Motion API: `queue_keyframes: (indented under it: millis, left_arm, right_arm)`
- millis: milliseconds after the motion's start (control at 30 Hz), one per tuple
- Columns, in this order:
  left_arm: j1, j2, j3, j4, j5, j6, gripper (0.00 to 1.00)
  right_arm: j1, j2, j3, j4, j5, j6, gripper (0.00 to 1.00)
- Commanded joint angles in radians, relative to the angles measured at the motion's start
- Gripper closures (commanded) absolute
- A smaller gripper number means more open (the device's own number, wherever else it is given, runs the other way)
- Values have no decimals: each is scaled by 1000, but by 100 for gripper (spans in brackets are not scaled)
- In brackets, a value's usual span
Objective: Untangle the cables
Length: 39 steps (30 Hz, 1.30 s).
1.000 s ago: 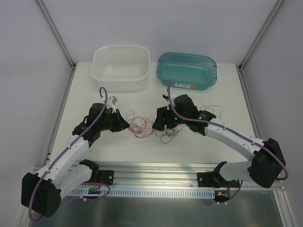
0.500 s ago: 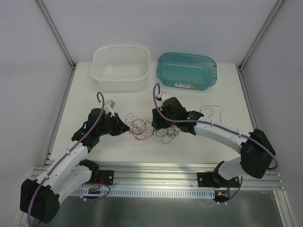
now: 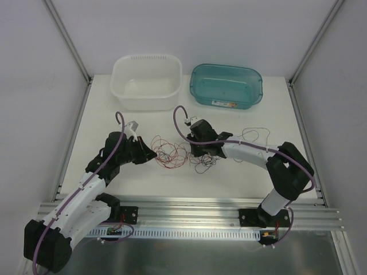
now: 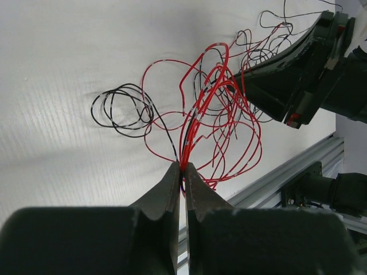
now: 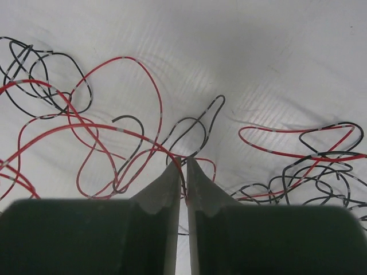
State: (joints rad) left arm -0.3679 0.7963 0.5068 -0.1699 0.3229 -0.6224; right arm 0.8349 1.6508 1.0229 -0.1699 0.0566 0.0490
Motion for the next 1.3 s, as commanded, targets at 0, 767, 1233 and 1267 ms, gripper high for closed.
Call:
queue_keyframes:
  millis: [0, 767, 1233, 1267]
  left_arm:
    - [-11, -20, -25, 12, -39, -16, 100]
    - [173, 92, 42, -181, -328, -111, 78]
    - [170, -97, 94, -166, -12, 16, 14]
    - [167, -79, 108, -157, 16, 24, 10]
  right_arm:
    - [-8, -75, 17, 21, 67, -23, 91]
    - [-330, -821, 295, -482, 13, -135, 99]
    - [-329, -740, 293, -428, -139, -89, 99]
    - [-330, -728, 305, -425, -156, -89, 99]
